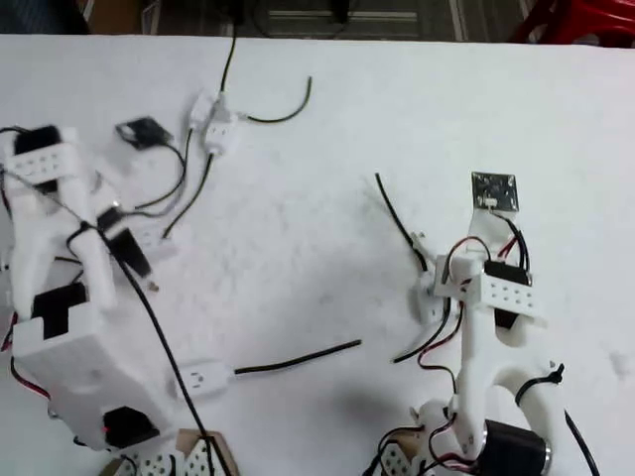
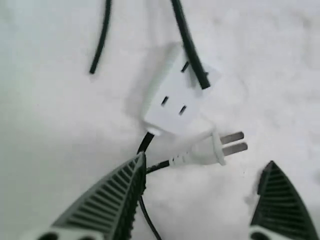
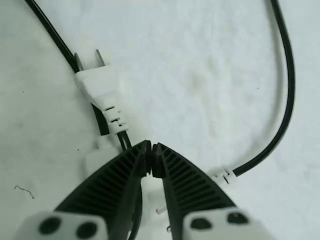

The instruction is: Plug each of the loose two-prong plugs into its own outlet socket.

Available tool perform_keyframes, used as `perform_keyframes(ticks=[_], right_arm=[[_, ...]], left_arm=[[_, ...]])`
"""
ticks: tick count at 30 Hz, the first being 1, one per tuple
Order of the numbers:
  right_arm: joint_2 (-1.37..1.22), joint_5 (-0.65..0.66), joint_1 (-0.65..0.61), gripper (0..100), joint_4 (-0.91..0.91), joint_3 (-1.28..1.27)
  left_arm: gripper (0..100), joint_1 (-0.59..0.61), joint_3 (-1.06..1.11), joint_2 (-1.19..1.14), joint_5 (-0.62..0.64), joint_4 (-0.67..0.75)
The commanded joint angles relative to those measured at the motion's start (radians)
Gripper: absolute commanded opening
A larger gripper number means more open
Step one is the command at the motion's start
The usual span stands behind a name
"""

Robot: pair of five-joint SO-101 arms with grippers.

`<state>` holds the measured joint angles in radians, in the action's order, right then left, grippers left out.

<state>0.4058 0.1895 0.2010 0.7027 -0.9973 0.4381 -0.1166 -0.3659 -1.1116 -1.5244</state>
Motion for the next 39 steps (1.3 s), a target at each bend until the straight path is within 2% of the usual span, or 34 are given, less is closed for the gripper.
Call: perform_keyframes(ticks=[1,5,8,13,16,24,27,34,39], right_arm=[[0.028,0.008,-0.010,2.2,-0.013,0.005],[0.028,0.008,-0.010,2.2,-0.013,0.005],[0.028,0.008,-0.010,2.2,-0.013,0.005],[0.028,0.008,-0.010,2.2,-0.013,0.005],[0.028,0.006,-0.010,2.2,-0.013,0.005],[0.028,0.003,-0.008,2.2,-0.013,0.005],[0.028,0.003,-0.008,2.2,-0.013,0.005],[0.028,0.008,-0.012,2.2,-0.016,-0.002],[0.028,0.008,-0.012,2.2,-0.033,-0.006]], left_arm=[[35,-0.042,0.086,0.076,-0.072,0.106],[35,-0.038,0.098,0.070,-0.078,0.198],[35,-0.042,0.130,0.068,-0.083,0.215],[35,-0.064,0.224,0.070,-0.255,0.213],[34,-0.076,0.238,0.070,-0.281,0.215],[16,-0.124,0.232,0.070,-0.278,0.272],[17,-0.130,0.224,0.077,-0.278,0.270],[31,-0.128,0.176,0.079,-0.278,0.249],[31,-0.170,0.176,0.077,-0.278,0.244]])
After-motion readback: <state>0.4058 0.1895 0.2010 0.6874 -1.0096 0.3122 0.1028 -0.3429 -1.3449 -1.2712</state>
